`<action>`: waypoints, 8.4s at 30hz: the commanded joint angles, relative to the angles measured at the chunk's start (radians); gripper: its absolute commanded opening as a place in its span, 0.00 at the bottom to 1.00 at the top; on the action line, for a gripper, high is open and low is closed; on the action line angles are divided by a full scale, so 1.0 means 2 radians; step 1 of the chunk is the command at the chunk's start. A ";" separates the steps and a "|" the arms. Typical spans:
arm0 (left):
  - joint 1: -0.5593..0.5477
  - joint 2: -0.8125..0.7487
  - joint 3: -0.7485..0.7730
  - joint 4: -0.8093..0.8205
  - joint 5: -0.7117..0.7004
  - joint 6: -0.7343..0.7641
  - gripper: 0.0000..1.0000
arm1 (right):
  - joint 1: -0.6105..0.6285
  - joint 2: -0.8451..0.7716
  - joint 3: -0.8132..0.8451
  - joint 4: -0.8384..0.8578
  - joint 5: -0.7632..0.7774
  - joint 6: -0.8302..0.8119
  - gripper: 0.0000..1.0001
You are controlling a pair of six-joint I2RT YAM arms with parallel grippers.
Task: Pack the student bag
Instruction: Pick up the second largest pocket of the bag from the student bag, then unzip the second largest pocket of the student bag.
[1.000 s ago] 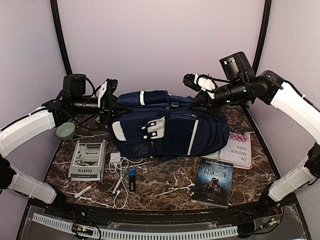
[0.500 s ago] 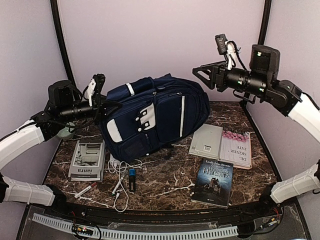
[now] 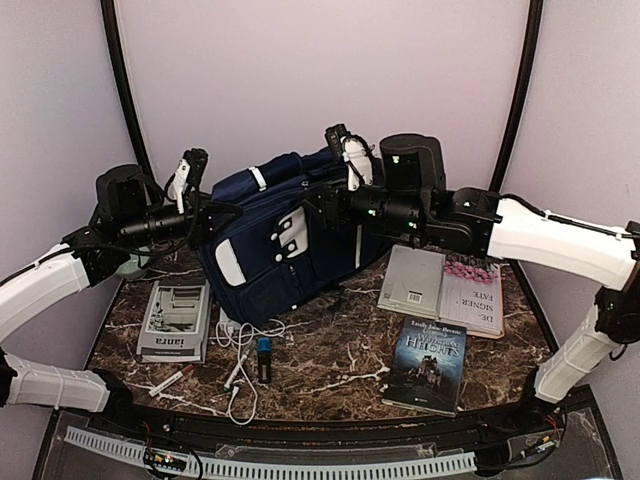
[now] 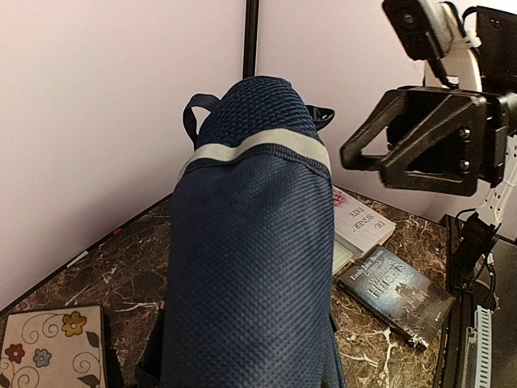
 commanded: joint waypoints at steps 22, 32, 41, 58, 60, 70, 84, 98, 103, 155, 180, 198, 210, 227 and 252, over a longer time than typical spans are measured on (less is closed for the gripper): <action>-0.002 -0.020 0.007 0.083 0.053 -0.011 0.00 | -0.040 0.026 -0.025 0.059 -0.012 0.028 0.32; -0.002 -0.017 0.008 0.086 0.055 -0.012 0.00 | -0.025 0.060 0.004 0.051 0.016 -0.002 0.32; -0.001 -0.014 0.008 0.086 0.057 -0.009 0.00 | -0.001 0.061 -0.001 0.052 0.059 -0.026 0.25; -0.002 -0.027 0.003 0.075 0.065 0.002 0.00 | -0.031 0.057 0.001 0.045 0.075 0.000 0.00; -0.002 -0.031 -0.001 0.074 0.059 0.007 0.00 | -0.041 0.042 -0.011 0.041 0.066 0.004 0.00; -0.002 -0.050 -0.003 0.034 0.019 0.057 0.00 | -0.133 -0.044 -0.055 -0.074 0.001 -0.003 0.00; -0.002 -0.053 -0.008 0.049 0.021 0.059 0.00 | -0.269 -0.120 -0.111 -0.141 -0.101 -0.026 0.00; -0.002 -0.038 -0.030 0.159 0.085 0.001 0.00 | -0.266 -0.040 0.178 -0.176 -0.169 -0.072 0.00; -0.002 -0.033 -0.087 0.162 0.097 -0.004 0.00 | -0.243 -0.022 0.192 -0.161 -0.192 -0.071 0.00; -0.121 0.128 0.215 -0.042 -0.007 0.124 0.00 | -0.146 -0.025 0.134 -0.133 -0.229 -0.182 0.00; -0.120 -0.048 0.020 0.099 -0.079 0.149 0.00 | -0.348 -0.058 -0.027 -0.132 -0.271 -0.091 0.00; -0.121 -0.014 -0.022 0.080 -0.081 0.132 0.74 | -0.247 -0.012 0.169 -0.076 -0.353 -0.093 0.00; -0.121 0.013 0.045 0.044 -0.099 0.105 0.99 | -0.221 -0.038 0.049 -0.074 -0.397 -0.139 0.00; -0.120 0.155 0.203 0.053 -0.038 0.115 0.08 | -0.218 -0.053 0.041 -0.083 -0.386 -0.154 0.00; -0.121 0.009 0.077 0.071 -0.121 0.155 0.00 | -0.444 -0.123 -0.118 -0.127 -0.329 -0.076 0.00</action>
